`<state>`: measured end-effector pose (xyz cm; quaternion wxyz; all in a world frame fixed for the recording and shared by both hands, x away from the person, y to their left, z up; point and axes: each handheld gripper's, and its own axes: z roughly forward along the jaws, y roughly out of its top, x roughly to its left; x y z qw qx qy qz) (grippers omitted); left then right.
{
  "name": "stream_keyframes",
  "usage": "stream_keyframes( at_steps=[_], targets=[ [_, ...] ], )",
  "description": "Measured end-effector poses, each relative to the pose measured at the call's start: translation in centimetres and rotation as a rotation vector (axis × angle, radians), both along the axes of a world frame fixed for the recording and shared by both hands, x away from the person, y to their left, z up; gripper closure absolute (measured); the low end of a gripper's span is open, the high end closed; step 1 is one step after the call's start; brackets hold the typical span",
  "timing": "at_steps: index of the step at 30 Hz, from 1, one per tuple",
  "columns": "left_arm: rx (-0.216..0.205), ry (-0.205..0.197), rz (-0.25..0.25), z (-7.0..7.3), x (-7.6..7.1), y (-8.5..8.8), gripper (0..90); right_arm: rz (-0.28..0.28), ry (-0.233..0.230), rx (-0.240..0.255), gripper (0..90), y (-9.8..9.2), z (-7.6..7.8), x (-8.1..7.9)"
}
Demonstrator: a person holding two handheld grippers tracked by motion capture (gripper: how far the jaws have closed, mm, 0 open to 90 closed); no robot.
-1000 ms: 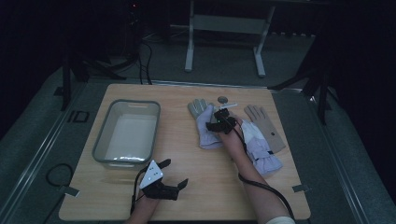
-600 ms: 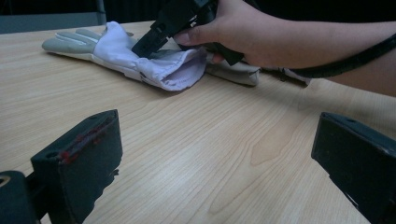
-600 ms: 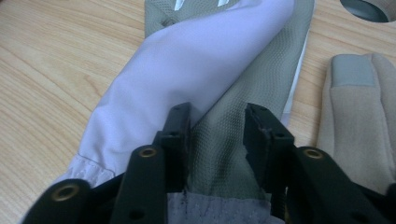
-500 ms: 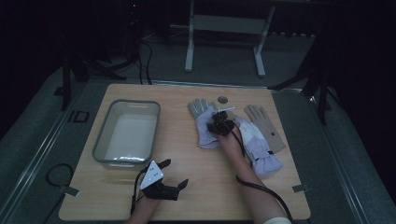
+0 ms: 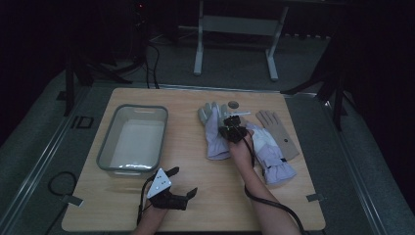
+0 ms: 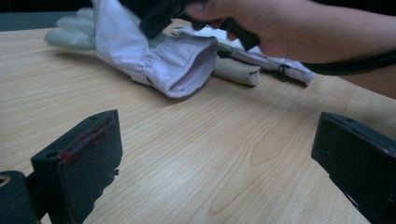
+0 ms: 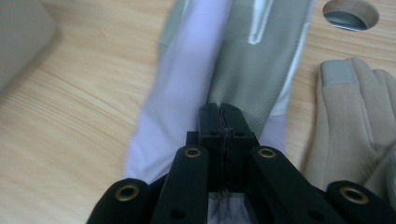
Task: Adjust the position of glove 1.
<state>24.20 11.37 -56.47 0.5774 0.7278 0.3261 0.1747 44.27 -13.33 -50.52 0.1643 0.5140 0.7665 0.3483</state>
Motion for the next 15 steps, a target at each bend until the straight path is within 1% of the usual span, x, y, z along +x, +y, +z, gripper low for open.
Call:
stream_keyframes(
  at_steps=[1, 2, 3, 4, 5, 6, 7, 8, 9, 10, 12, 13, 15],
  targets=[
    [0.0, 0.0, 0.0, 0.0, 0.0, 0.0, 2.0, -0.004, -0.005, 0.005, 88.8, -0.1, 0.3, -0.5],
    [0.001, 0.0, 0.0, 0.0, 0.0, 0.0, 2.0, -0.018, -0.01, 0.029, 88.8, -0.3, 0.6, -1.0],
    [0.002, 0.001, 0.0, 0.0, 0.0, 0.0, 2.0, -0.018, -0.009, 0.044, 88.8, -0.3, 0.8, -1.4],
    [0.002, 0.001, 0.0, 0.0, 0.0, 0.0, 2.0, -0.025, -0.017, 0.045, 88.8, -0.4, 1.1, -2.0],
    [0.003, 0.0, 0.001, 0.0, 0.0, 0.0, 2.0, -0.033, -0.027, 0.059, 88.8, -0.4, 1.2, -2.6],
    [0.004, -0.001, 0.001, 0.0, 0.0, 0.0, 2.0, -0.034, -0.017, 0.078, 88.8, -0.5, 1.4, -3.2],
    [0.004, -0.001, 0.002, 0.0, 0.0, 0.0, 2.0, -0.043, -0.018, 0.093, 88.7, -0.7, 1.5, -3.6],
    [0.004, -0.001, 0.002, 0.0, 0.0, 0.0, 2.0, -0.043, -0.018, 0.093, 88.7, -0.7, 1.5, -3.6],
    [0.005, -0.001, 0.002, 0.0, 0.0, 0.0, 2.0, -0.051, -0.026, 0.101, 88.7, -0.8, 1.7, -4.9],
    [0.006, -0.001, 0.001, 0.0, 0.0, 0.0, 2.0, -0.057, -0.031, 0.111, 88.7, -0.9, 1.7, -5.3],
    [0.004, -0.002, 0.001, 0.0, 0.0, -0.1, 2.0, -0.064, -0.05, 0.097, 88.7, -1.1, 1.7, -6.3],
    [0.004, -0.002, 0.001, 0.0, 0.0, 0.0, 2.0, -0.069, -0.045, 0.115, 88.7, -1.3, 1.6, -6.9],
    [0.003, -0.002, 0.001, 0.0, 0.0, 0.0, 2.0, -0.075, -0.049, 0.11, 88.7, -1.5, 1.4, -7.6]
  ],
)
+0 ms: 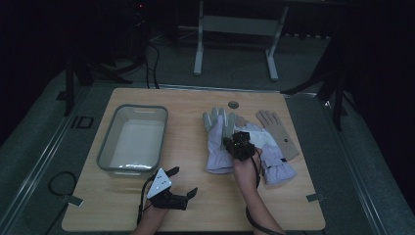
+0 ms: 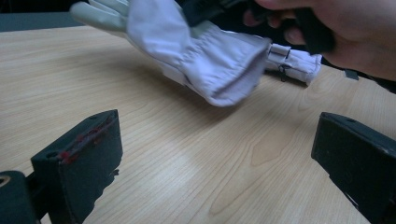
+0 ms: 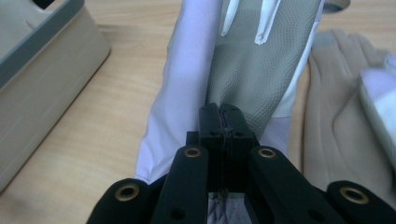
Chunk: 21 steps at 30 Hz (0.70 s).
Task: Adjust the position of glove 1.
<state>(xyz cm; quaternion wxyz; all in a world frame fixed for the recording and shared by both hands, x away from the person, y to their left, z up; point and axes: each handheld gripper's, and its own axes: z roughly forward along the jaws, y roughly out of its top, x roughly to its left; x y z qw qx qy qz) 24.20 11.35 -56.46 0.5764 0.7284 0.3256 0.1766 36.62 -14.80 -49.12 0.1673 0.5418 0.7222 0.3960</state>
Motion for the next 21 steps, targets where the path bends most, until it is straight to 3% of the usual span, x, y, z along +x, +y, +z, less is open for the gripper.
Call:
stream_keyframes(
  at_steps=[10, 21],
  targets=[
    [0.002, -0.002, 0.004, 0.0, 0.0, 0.0, 2.0, -0.008, 0.037, 0.068, 88.5, -0.7, -1.3, -2.8],
    [0.005, -0.002, 0.0, 0.0, 0.0, -0.1, 2.0, -0.046, 0.102, 0.064, 87.1, -1.2, -4.5, -2.2]
  ],
)
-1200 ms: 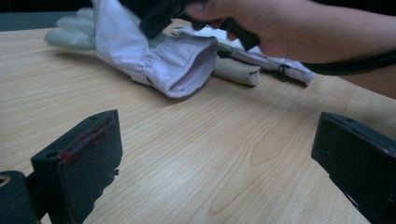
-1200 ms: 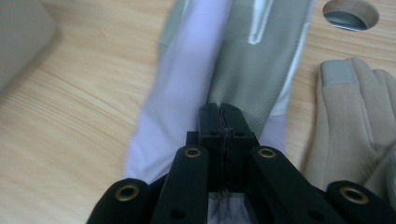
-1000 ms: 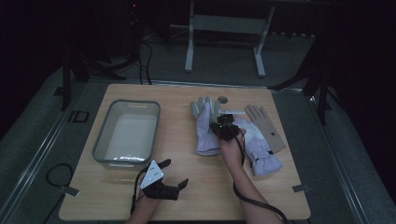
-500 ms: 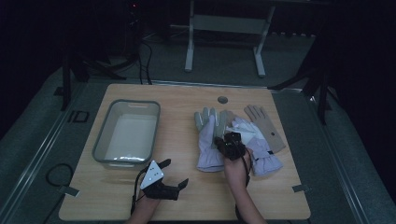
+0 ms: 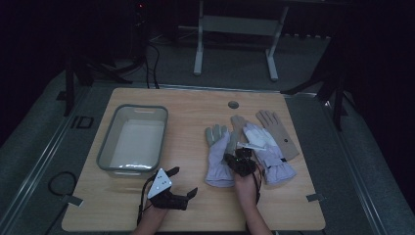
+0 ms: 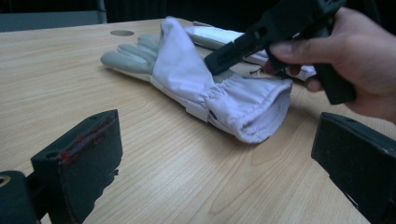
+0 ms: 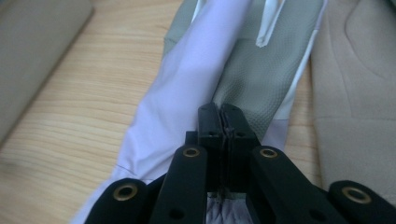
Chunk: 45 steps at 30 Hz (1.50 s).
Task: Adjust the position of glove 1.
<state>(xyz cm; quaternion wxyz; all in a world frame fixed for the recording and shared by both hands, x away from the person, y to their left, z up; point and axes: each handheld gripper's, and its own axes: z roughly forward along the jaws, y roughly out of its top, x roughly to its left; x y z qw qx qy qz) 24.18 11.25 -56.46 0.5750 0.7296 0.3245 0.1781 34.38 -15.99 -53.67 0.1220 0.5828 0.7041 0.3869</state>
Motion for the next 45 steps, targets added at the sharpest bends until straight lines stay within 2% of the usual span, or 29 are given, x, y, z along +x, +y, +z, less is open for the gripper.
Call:
stream_keyframes(
  at_steps=[5, 15, 17, 18, 19, 20, 21, 24, 25, 26, 28, 29, 33, 34, 36, 41, 45],
  targets=[
    [0.003, -0.001, -0.003, 0.0, 0.0, 0.0, 2.0, 0.017, 0.011, -0.017, 83.4, -0.1, -0.6, 0.4],
    [0.003, -0.001, -0.003, 0.0, 0.0, 0.0, 2.0, 0.051, 0.011, -0.037, 77.5, 0.2, -0.5, 0.9],
    [0.003, -0.002, -0.003, 0.0, 0.0, 0.0, 2.0, 0.063, 0.009, -0.044, 72.4, 0.1, -0.1, 1.0],
    [0.001, -0.003, -0.002, 0.0, 0.0, 0.0, 2.0, 0.082, 0.001, -0.042, 65.3, -0.2, 0.5, 1.1],
    [0.001, -0.003, -0.003, 0.0, 0.0, 0.0, 2.0, 0.082, 0.001, -0.042, 65.3, -0.2, 0.5, 1.1],
    [0.003, -0.002, -0.004, 0.0, 0.0, 0.0, 2.0, 0.134, -0.002, -0.051, 60.2, -0.7, 1.3, 1.4],
    [0.003, -0.002, -0.004, 0.0, 0.0, 0.0, 2.0, 0.134, -0.002, -0.051, 60.2, -0.7, 1.3, 1.4],
    [0.004, -0.003, -0.003, 0.0, 0.0, 0.0, 2.0, 0.18, -0.027, -0.095, 58.0, -1.6, 3.0, 1.7],
    [0.004, -0.003, -0.003, 0.0, 0.0, 0.0, 2.0, 0.18, -0.027, -0.095, 58.0, -1.6, 3.0, 1.7],
    [0.003, -0.003, -0.003, 0.0, 0.0, 0.0, 2.0, 0.192, -0.043, -0.114, 55.5, -2.1, 3.8, 2.0],
    [0.003, -0.003, -0.002, 0.0, 0.0, 0.0, 2.0, 0.203, -0.06, -0.129, 55.0, -2.4, 4.2, 2.2],
    [0.003, -0.002, -0.002, 0.0, 0.0, 0.0, 2.0, 0.208, -0.067, -0.141, 51.5, -2.7, 4.6, 2.4],
    [0.0, -0.001, -0.001, 0.0, 0.0, 0.0, 2.0, 0.219, -0.098, -0.184, 50.3, -4.1, 5.8, 2.9],
    [0.0, -0.001, -0.001, 0.0, 0.0, 0.0, 2.0, 0.219, -0.098, -0.184, 50.3, -4.1, 5.8, 2.9],
    [0.001, -0.002, -0.001, 0.0, 0.0, 0.0, 2.0, 0.226, -0.102, -0.198, 50.6, -5.6, 6.1, 3.2],
    [-0.002, -0.002, -0.001, 0.0, 0.0, 0.0, 2.0, 0.251, -0.103, -0.214, 51.0, -7.6, 6.0, 3.3],
    [-0.001, 0.0, -0.003, 0.0, 0.0, 0.0, 2.0, 0.241, -0.092, -0.223, 50.7, -9.7, 5.9, 3.3]
  ],
)
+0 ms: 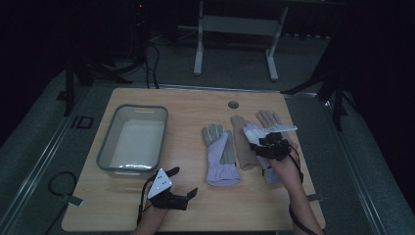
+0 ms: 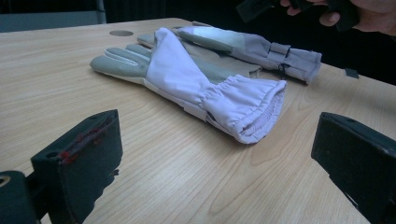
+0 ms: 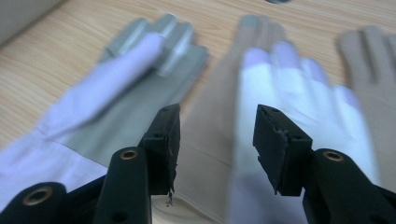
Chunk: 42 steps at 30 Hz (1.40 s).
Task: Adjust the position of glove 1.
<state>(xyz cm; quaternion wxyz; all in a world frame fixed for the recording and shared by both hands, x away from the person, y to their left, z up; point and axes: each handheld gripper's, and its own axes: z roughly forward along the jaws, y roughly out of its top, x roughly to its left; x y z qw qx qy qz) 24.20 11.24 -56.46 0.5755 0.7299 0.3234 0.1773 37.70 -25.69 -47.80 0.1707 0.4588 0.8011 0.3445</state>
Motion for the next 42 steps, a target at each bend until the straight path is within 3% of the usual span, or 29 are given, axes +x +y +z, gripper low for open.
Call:
stream_keyframes(
  at_steps=[7, 11, 21, 28, 39, 42],
  targets=[
    [0.0, 0.001, 0.002, 0.0, 0.0, 0.0, 2.0, -0.015, 0.013, -0.035, 51.1, -3.2, -0.3, -0.5],
    [0.0, 0.002, 0.002, 0.0, 0.0, 0.0, 2.0, -0.023, 0.018, -0.031, 51.4, -4.6, -0.5, -1.0],
    [-0.001, 0.005, 0.003, 0.0, 0.0, 0.0, 2.0, -0.035, 0.041, -0.033, 54.7, -7.0, -0.2, -1.6],
    [-0.002, 0.005, 0.005, 0.0, 0.0, 0.0, 2.0, -0.018, 0.056, -0.017, 54.1, -7.0, -0.9, -1.0],
    [-0.002, 0.004, 0.004, 0.0, 0.0, 0.0, 2.0, 0.007, 0.093, -0.094, 50.7, -6.1, -4.7, 0.7],
    [-0.002, 0.002, 0.004, 0.0, 0.0, 0.0, 2.0, 0.02, 0.084, -0.071, 56.9, -6.1, -5.3, 0.7]
  ],
)
